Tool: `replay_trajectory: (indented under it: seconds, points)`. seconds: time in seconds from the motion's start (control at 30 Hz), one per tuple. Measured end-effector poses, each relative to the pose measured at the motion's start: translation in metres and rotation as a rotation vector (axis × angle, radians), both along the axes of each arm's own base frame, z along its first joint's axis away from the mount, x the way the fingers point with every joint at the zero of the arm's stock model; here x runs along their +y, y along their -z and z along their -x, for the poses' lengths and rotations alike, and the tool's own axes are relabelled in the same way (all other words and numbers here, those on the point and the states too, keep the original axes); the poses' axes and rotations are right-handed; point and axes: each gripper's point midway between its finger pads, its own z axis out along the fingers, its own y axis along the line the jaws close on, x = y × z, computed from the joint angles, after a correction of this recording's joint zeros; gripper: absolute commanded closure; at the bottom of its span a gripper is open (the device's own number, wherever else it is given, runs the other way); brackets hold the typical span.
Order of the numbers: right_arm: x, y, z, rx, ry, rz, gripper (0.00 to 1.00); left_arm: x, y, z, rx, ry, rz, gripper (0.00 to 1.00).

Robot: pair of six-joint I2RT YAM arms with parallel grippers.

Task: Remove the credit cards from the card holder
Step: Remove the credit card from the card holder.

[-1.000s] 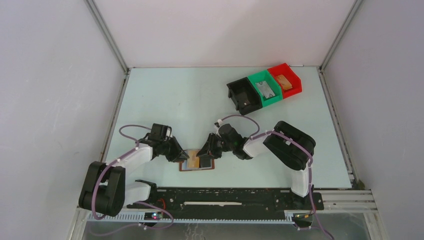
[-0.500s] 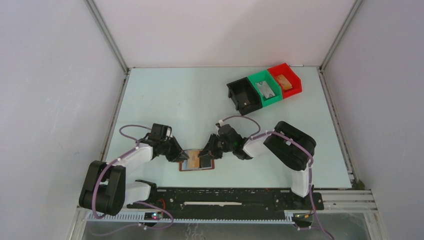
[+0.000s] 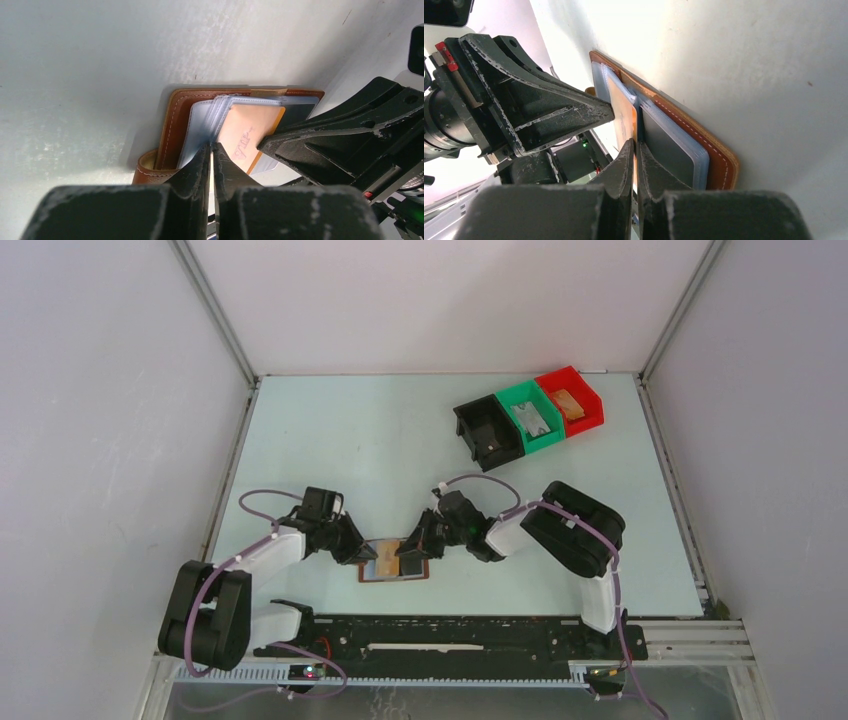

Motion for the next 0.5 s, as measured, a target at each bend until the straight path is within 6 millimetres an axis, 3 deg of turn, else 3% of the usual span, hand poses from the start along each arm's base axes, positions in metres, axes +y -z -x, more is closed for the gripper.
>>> replay_trajectory:
  seconds: [0.07,0.17,0.5]
  points:
    - [-0.0016,0.0004,0.0005,-0.001,0.004,-0.008,0.83,0.0,0.0003,0.0,0.001,0.0,0.0,0.92]
    - [-0.0041,-0.0001,0.0006,0.002,0.013,-0.024,0.82,-0.0002,0.0006,0.0,0.003,0.0,0.001,0.93]
    - [-0.004,-0.0003,0.006,0.033,0.011,-0.071,0.96,-0.0004,0.0012,0.0002,0.006,0.001,0.001,0.93]
